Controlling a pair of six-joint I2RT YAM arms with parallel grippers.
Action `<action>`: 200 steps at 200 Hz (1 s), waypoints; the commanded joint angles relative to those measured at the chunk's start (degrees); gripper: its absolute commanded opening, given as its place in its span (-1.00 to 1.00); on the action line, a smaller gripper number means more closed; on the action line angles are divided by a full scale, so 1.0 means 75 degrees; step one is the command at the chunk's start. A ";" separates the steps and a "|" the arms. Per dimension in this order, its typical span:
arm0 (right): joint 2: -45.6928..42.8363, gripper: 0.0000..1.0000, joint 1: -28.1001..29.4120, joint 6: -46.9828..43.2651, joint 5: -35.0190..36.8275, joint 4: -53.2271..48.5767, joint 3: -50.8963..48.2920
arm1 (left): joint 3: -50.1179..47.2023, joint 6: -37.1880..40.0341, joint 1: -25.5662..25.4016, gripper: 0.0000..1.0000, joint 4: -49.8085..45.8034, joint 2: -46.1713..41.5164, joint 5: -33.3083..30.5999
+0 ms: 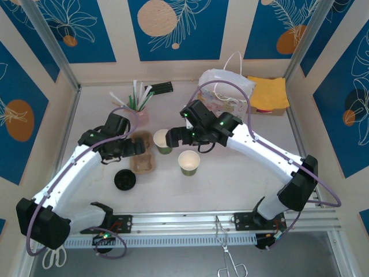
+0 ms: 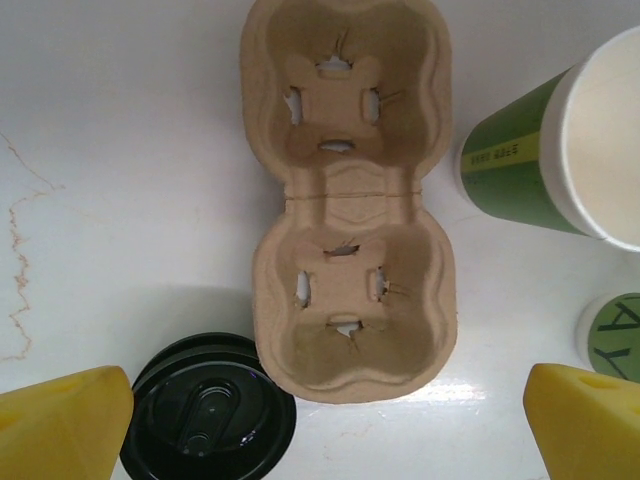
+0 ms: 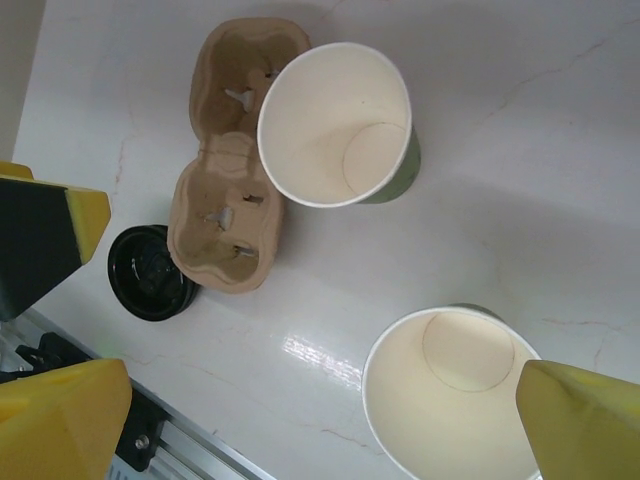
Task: Pack the takeout coffee
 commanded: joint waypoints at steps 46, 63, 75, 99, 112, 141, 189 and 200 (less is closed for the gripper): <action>0.0281 0.98 -0.0251 0.0010 -0.0169 -0.0602 0.0250 | -0.0074 0.0291 0.0101 0.90 0.0524 0.0885 0.0363; 0.0201 0.98 -0.0343 0.0005 -0.0204 -0.0525 0.0101 | -0.0003 0.0282 0.0103 0.83 0.0567 0.1136 0.0399; 0.0124 0.98 -0.0428 0.0004 -0.0234 -0.0467 -0.0011 | 0.0074 0.0250 0.0100 0.77 0.0578 0.1310 0.0436; 0.0002 0.98 -0.0595 -0.0039 -0.0344 -0.0335 -0.0208 | 0.0164 0.0195 0.0100 0.63 0.0613 0.1547 0.0484; -0.0030 0.98 -0.0656 -0.0055 -0.0335 -0.0294 -0.0284 | 0.0203 0.0152 0.0100 0.56 0.0637 0.1663 0.0538; -0.0082 0.98 -0.0760 -0.0064 -0.0400 -0.0171 -0.0471 | 0.0367 0.0117 0.0100 0.50 0.0615 0.1847 0.0625; -0.0065 0.98 -0.0819 -0.0171 -0.0501 -0.0072 -0.0530 | 0.0519 0.0134 0.0100 0.48 0.0344 0.1858 0.0560; -0.0049 0.98 -0.0820 -0.0193 -0.0550 -0.0070 -0.0493 | 0.0416 0.0071 0.0100 0.46 0.0220 0.1780 0.0421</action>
